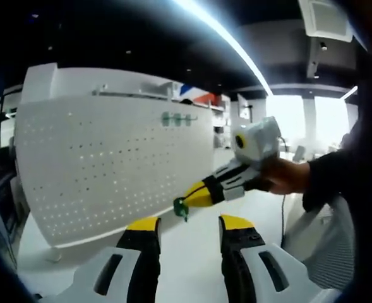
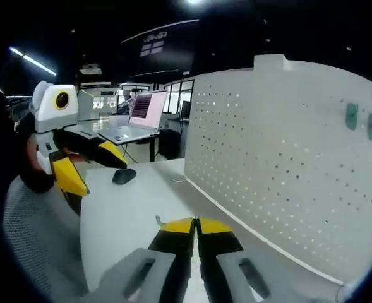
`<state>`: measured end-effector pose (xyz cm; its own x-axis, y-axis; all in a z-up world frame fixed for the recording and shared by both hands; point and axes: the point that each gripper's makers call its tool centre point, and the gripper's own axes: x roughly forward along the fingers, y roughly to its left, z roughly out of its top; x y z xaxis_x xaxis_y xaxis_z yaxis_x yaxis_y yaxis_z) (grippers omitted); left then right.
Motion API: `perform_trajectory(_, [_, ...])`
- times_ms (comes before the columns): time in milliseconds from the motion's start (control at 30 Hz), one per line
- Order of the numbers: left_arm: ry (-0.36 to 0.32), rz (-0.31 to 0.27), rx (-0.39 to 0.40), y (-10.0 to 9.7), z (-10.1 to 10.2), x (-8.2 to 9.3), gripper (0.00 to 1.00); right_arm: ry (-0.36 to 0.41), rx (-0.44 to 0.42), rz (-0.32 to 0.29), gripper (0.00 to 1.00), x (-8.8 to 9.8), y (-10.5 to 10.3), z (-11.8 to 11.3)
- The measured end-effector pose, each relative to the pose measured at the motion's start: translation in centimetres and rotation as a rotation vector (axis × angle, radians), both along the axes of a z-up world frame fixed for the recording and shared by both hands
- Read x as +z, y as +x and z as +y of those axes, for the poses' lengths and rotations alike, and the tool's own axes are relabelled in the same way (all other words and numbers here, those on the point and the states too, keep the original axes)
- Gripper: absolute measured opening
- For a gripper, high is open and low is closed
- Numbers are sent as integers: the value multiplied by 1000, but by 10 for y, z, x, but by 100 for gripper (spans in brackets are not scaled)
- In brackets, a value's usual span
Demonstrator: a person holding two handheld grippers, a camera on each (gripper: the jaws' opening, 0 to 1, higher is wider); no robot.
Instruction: Insert the hook assembly into the mounting plate slot until the hook locks in place.
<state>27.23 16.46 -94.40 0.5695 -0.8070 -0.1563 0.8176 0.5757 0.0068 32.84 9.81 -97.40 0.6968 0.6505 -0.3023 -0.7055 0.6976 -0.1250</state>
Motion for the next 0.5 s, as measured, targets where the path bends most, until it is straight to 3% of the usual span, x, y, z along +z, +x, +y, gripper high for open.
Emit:
perform_trajectory(233, [-4,-10,-30,-3,-5,2,34,53,54,5,0,8,-8,2])
perform_trajectory(367, [10,-2,-63,-6,-9,-1,33,48,96,6,0,12,-12,3])
perform_trajectory(500, [-17,-32,-113,-12,-14,6,32,30,162,13,0,15,-21,8])
